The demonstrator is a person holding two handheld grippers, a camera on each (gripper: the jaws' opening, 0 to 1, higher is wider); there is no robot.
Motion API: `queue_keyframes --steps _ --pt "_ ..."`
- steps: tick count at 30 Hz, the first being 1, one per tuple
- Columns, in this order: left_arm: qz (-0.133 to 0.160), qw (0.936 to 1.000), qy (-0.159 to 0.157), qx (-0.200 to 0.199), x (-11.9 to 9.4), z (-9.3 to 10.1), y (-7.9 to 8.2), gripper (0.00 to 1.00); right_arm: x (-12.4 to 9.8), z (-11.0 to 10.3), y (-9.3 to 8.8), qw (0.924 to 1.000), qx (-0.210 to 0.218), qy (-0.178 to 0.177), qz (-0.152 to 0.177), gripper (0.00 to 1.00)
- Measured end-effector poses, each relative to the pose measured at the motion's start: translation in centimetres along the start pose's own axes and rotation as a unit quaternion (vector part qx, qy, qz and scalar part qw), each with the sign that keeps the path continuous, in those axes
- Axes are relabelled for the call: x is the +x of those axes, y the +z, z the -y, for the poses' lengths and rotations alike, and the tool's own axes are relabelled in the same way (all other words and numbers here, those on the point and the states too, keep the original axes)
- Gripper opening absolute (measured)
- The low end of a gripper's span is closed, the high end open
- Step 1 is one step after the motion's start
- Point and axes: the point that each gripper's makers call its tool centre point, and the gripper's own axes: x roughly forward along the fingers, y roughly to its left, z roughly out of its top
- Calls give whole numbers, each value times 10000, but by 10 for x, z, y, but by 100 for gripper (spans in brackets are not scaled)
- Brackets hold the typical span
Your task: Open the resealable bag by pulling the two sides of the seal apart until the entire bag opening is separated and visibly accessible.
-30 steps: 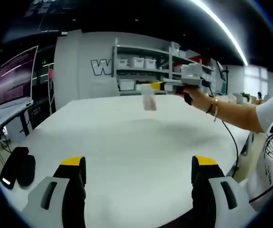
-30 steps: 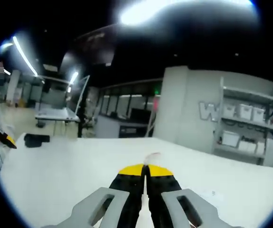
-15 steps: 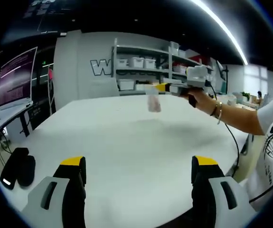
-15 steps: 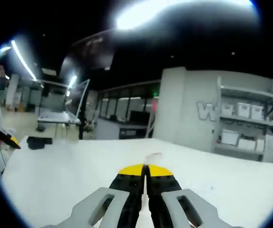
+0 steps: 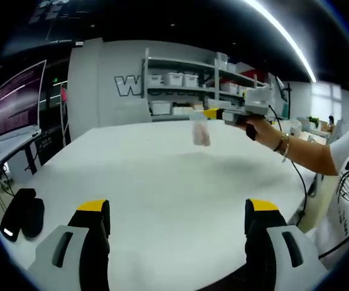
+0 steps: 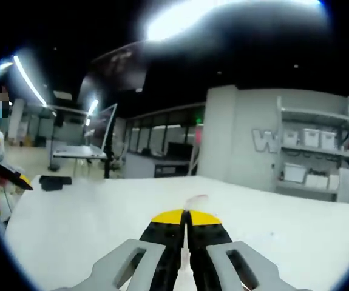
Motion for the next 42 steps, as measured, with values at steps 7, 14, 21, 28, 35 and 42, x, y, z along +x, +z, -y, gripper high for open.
queue_keyframes --steps 7,14,21,28,35,42 --pt "-20 10000 -46 8 3 4 -1 91 -10 -5 1 10000 54 55 52 0" --pt "-27 10000 -41 -11 3 2 -3 91 -20 -6 6 9998 79 104 141 0" --pt "-60 10000 -77 -5 4 4 -4 91 -26 -9 8 9994 199 162 230 0" --pt "-73 10000 -65 -12 4 2 -5 91 -32 -12 8 9990 287 196 284 0" --pt "-90 9999 -80 -3 5 3 -5 91 -37 -13 1 9985 451 191 263 0" --pt "-119 9999 -118 -8 8 4 -5 90 -50 -22 5 9978 524 214 336 0"
